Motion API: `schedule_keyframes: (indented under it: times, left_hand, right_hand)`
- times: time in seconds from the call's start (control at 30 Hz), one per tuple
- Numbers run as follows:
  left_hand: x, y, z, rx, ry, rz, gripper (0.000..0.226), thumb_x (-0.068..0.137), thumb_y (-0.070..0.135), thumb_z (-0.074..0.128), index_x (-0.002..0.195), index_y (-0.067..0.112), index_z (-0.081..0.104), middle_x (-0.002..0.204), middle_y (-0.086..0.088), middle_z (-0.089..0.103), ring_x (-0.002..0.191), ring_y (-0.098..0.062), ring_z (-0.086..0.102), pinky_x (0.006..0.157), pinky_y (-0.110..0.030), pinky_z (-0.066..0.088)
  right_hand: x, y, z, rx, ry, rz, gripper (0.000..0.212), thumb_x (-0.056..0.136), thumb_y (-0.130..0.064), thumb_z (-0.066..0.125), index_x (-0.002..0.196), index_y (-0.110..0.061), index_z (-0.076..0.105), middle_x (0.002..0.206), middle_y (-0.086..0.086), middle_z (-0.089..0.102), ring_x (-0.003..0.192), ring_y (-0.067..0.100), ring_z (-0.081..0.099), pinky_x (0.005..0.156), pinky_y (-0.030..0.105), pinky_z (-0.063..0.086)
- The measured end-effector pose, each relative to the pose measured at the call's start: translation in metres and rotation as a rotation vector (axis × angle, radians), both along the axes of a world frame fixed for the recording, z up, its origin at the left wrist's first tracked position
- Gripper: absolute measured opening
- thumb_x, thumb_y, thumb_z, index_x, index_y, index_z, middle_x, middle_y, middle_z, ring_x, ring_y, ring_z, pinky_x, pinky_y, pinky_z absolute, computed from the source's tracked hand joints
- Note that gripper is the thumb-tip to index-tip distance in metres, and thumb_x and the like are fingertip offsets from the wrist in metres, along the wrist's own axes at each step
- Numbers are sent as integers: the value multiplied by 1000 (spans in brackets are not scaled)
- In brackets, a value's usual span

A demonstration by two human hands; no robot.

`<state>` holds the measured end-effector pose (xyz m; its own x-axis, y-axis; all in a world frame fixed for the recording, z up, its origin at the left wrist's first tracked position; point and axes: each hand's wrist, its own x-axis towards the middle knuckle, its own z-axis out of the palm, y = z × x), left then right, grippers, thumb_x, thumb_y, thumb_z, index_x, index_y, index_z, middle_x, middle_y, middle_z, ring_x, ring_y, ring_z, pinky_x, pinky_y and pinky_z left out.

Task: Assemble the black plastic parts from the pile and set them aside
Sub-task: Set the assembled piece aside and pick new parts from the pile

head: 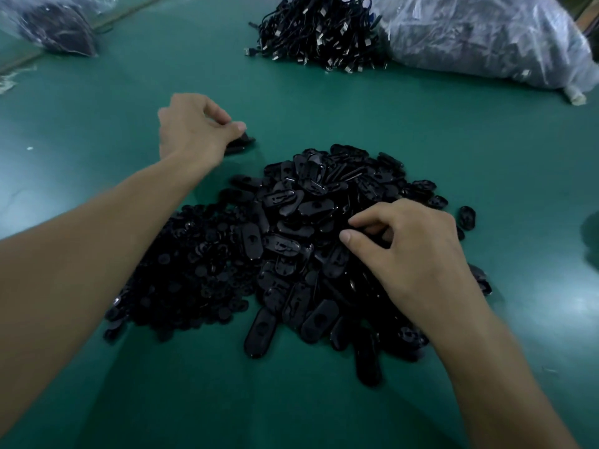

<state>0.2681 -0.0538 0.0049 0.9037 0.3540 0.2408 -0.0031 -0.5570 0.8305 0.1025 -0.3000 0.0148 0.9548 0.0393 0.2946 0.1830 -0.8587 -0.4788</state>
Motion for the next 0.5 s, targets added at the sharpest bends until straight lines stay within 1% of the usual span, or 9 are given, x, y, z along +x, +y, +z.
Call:
schedule_keyframes:
  times: [0.07, 0.17, 0.23, 0.3, 0.37, 0.43, 0.5]
  left_hand:
    - [1, 2, -4, 42, 35, -9, 19, 82, 36, 82, 73, 27, 67, 70, 7, 63, 79, -8, 61, 77, -28, 50]
    - [0, 6, -7, 87, 58, -6, 14, 85, 32, 80, 82, 23, 69, 73, 6, 63, 78, -9, 59, 73, -28, 48]
    - [0, 9, -7, 113, 55, 6, 15, 84, 33, 80, 82, 22, 69, 80, 1, 65, 79, -12, 58, 72, -29, 47]
    - [0, 10, -7, 127, 50, 6, 17, 83, 34, 82, 83, 22, 69, 85, -1, 65, 82, -16, 61, 73, -30, 48]
    - [-1, 8, -6, 110, 33, 5, 19, 82, 36, 82, 83, 24, 66, 83, 4, 62, 81, -15, 59, 76, -31, 49]
    - [-6, 4, -3, 70, 10, -5, 20, 83, 40, 79, 76, 31, 63, 76, 12, 59, 74, -8, 57, 75, -31, 51]
    - [-13, -1, -1, 59, 3, -46, 21, 82, 41, 78, 71, 32, 63, 73, 14, 60, 71, -6, 57, 75, -31, 52]
  right_hand:
    - [0, 1, 1, 13, -24, 9, 8, 91, -35, 70, 94, -30, 76, 83, -16, 60, 81, 1, 56, 77, 26, 49]
    - [1, 1, 2, 20, -15, 17, 7, 90, -35, 72, 93, -31, 76, 83, -16, 61, 80, 0, 56, 76, 24, 50]
    - [0, -1, 2, 24, 9, 25, 14, 88, -40, 73, 97, -30, 76, 86, -16, 60, 83, 0, 56, 77, 23, 49]
    - [0, -3, 2, 3, 37, 32, 24, 86, -48, 69, 103, -32, 74, 91, -15, 57, 88, 4, 54, 80, 26, 48]
    - [0, -4, 4, -26, 52, 39, 34, 84, -56, 65, 110, -35, 71, 95, -17, 51, 94, 7, 49, 83, 28, 45]
    - [-1, -4, 5, -46, 73, 71, 42, 80, -60, 64, 115, -37, 69, 96, -19, 44, 97, 6, 44, 83, 26, 40]
    - [-1, -3, 6, -82, 117, 112, 43, 79, -61, 64, 116, -39, 69, 95, -20, 40, 97, 6, 39, 83, 26, 36]
